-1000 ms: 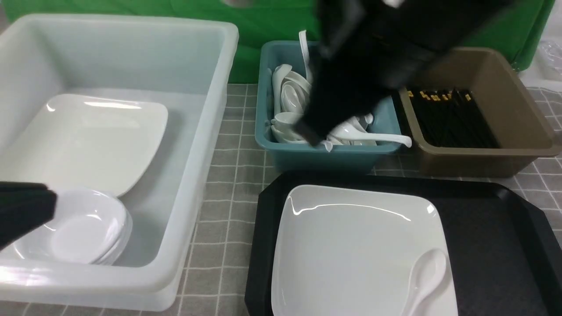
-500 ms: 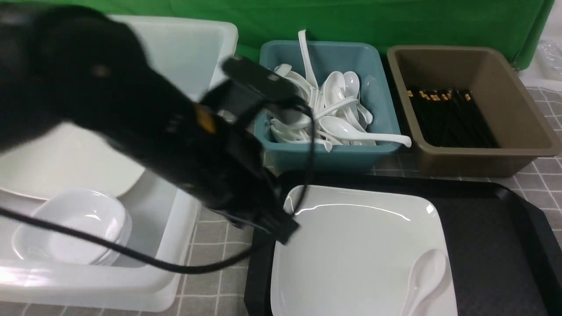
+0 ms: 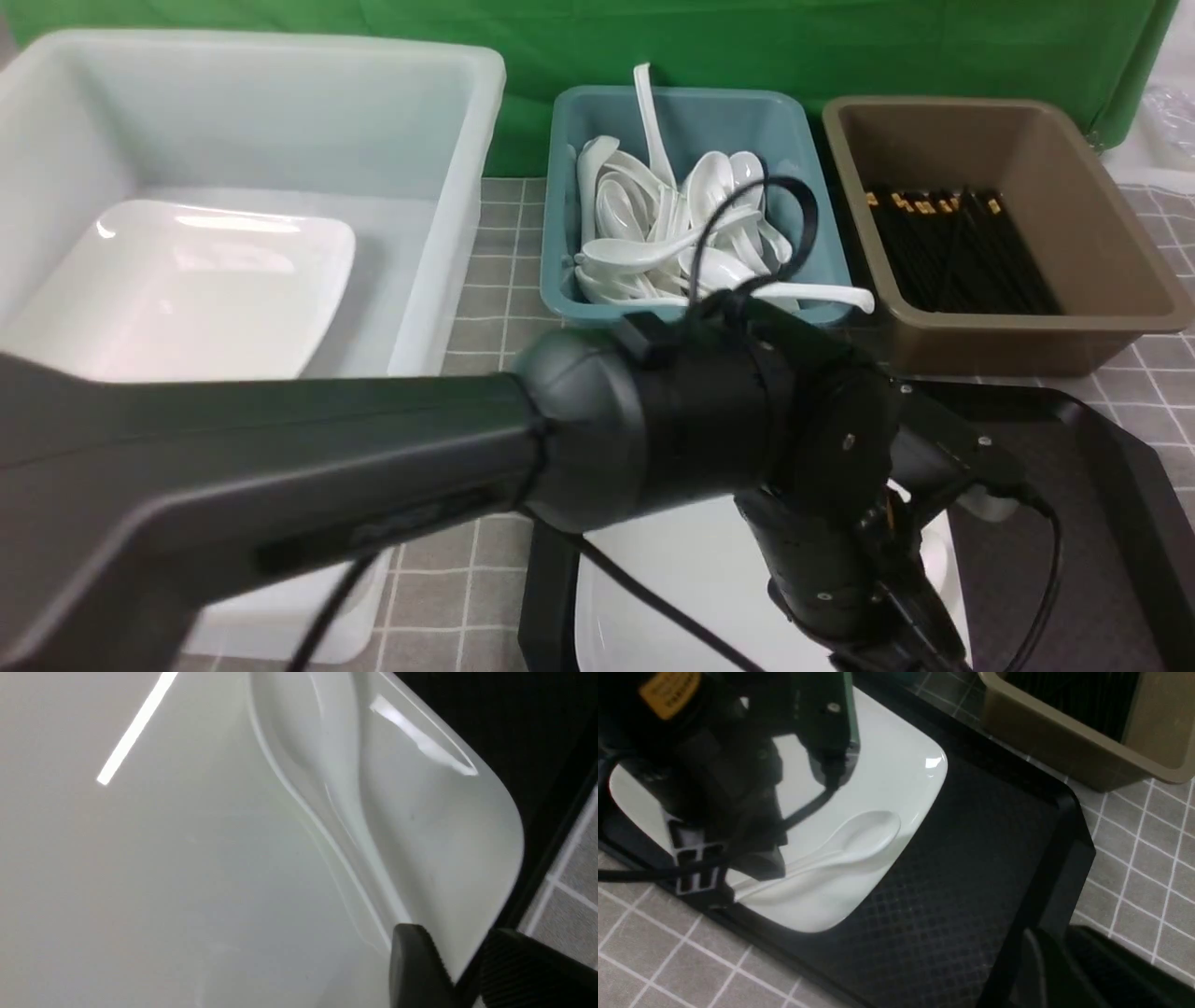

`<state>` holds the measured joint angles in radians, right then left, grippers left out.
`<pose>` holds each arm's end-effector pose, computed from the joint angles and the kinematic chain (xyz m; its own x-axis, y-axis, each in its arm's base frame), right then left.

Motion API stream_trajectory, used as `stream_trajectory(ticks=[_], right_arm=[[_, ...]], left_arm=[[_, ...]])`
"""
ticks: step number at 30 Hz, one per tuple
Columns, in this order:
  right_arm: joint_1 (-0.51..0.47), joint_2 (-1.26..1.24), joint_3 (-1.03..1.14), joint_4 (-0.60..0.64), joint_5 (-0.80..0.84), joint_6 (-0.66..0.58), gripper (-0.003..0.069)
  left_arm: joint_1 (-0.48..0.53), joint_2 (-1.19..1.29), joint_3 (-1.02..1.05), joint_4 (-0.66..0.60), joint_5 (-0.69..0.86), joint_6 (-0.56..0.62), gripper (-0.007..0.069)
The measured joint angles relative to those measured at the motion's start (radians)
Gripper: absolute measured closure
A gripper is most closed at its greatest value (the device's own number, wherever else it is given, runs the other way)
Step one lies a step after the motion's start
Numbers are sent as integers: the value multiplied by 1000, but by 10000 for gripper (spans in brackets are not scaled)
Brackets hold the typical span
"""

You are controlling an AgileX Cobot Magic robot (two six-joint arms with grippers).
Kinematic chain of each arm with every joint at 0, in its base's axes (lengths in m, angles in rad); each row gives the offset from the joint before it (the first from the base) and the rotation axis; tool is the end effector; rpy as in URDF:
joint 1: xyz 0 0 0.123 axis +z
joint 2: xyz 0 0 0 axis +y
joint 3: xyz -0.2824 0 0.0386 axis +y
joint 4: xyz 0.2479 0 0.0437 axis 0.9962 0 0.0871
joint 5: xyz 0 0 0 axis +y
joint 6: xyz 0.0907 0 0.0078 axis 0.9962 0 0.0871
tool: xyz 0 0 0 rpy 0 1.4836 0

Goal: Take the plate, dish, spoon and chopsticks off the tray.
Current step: Use the left arm to grab a soup spoon from the plate, then use the left arm to put the soup spoon into the small storage box in the middle

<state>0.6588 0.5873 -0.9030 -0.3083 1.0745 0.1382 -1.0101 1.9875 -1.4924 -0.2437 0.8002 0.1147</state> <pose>0.0766 0.0286 0.3769 -0.4740 -0.3820 -0.7934 -0.4280 0.8874 -0.1715 0.2107 -0.3653 0.2029 -0.5428 0.7593 -0.3590 0.8386 0.5136 -0.1816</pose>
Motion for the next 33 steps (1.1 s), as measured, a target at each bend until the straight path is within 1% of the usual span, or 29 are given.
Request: stream_trajectory(ticks=[1, 2, 5, 7, 9, 11, 13, 16, 17, 18, 19, 23, 25, 27, 29, 33], right_arm=[[0, 0, 0, 0, -1, 1, 568], [0, 0, 0, 0, -2, -2, 568], [0, 0, 0, 0, -17, -19, 568], [0, 0, 0, 0, -30, -25, 568], [0, 0, 0, 0, -36, -29, 568], [0, 0, 0, 0, -39, -37, 566], [0, 0, 0, 0, -43, -45, 563], [0, 0, 0, 0, -44, -50, 558], [0, 0, 0, 0, -44, -50, 558], [0, 0, 0, 0, -44, -50, 558], [0, 0, 0, 0, -44, -50, 556], [0, 0, 0, -4, -45, -51, 550], [0, 0, 0, -5, -45, -51, 549], [0, 0, 0, -5, -48, -51, 547], [0, 0, 0, -5, -52, -49, 543], [0, 0, 0, -1, -52, -44, 538]], left_arm=[[0, 6, -2, 1, -6, -2, 353], [0, 25, -6, 2, -22, -9, 301], [0, 66, -7, 14, -60, -10, 217], [-2, 87, -7, 46, -73, -10, 202], [-2, 103, -7, 86, -79, -10, 206], [-4, 106, -8, 126, -87, -10, 230], [-4, 110, -10, 149, -88, -12, 284], [-7, 111, -13, 154, -80, -13, 412], [-8, 111, -13, 155, -73, -13, 445], [-8, 109, -14, 162, -65, -13, 497], [-8, 102, -18, 178, -57, -11, 517], [-6, 48, -63, 225, 24, -10, 514], [1, 10, -99, 244, 30, -10, 514], [28, -49, -177, 277, 25, -10, 514], [73, -77, -232, 293, 17, -10, 514], [211, -61, -326, 310, -46, 21, 514]])
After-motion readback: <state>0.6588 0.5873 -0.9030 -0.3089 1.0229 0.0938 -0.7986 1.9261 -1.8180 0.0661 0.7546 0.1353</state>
